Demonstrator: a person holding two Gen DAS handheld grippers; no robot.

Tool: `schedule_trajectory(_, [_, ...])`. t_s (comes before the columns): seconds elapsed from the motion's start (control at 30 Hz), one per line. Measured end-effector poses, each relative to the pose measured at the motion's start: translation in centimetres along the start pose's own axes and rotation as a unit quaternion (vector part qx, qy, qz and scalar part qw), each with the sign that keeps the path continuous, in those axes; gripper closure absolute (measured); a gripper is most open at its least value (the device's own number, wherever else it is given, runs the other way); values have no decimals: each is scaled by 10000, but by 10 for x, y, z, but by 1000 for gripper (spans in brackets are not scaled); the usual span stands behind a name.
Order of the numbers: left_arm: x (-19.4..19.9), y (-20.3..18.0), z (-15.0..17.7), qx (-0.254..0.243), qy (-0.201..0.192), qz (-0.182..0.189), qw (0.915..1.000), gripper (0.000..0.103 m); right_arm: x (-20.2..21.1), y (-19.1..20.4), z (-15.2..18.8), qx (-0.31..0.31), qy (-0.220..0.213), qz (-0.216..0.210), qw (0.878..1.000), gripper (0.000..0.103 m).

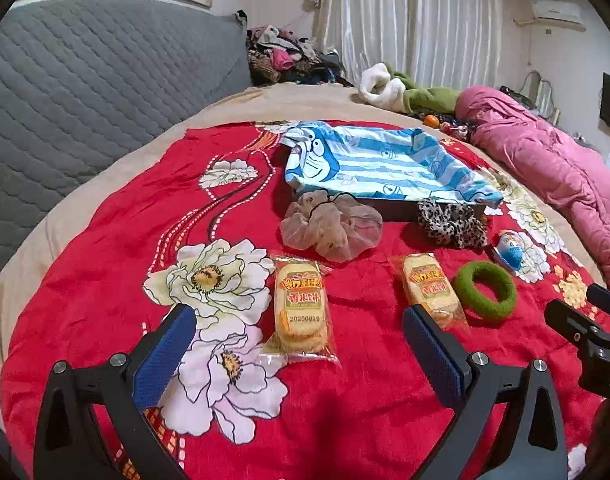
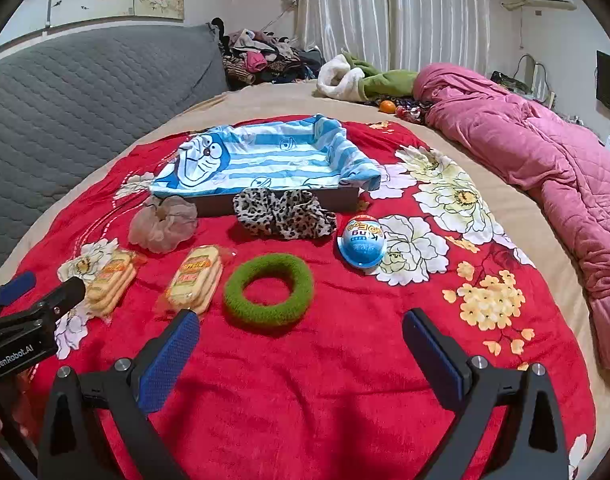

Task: Organize objects
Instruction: 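Close left tool on rice-cake pack while right tool closes on green fuzzy ring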

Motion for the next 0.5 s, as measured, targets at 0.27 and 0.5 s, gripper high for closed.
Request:
schedule_trajectory(0.27, [-17, 0, -6, -53, 87, -63, 9999, 0, -18, -10, -4, -173, 195, -44, 9997, 1])
schedule_trajectory(0.5, [-31, -2, -10, -145, 166, -100, 9997, 0, -32, -21, -4, -310, 333, -58, 9989, 1])
Point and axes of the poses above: each gripper's, at about its wrist camera, not at the fingertips, and x roughly against the way its jaws point, y to its left, z to its underside, the point moved 8 cm from there along -x, roughly the way its jaws point, and after that the axes turned 10 degrees about x, right-handed, at the moved point
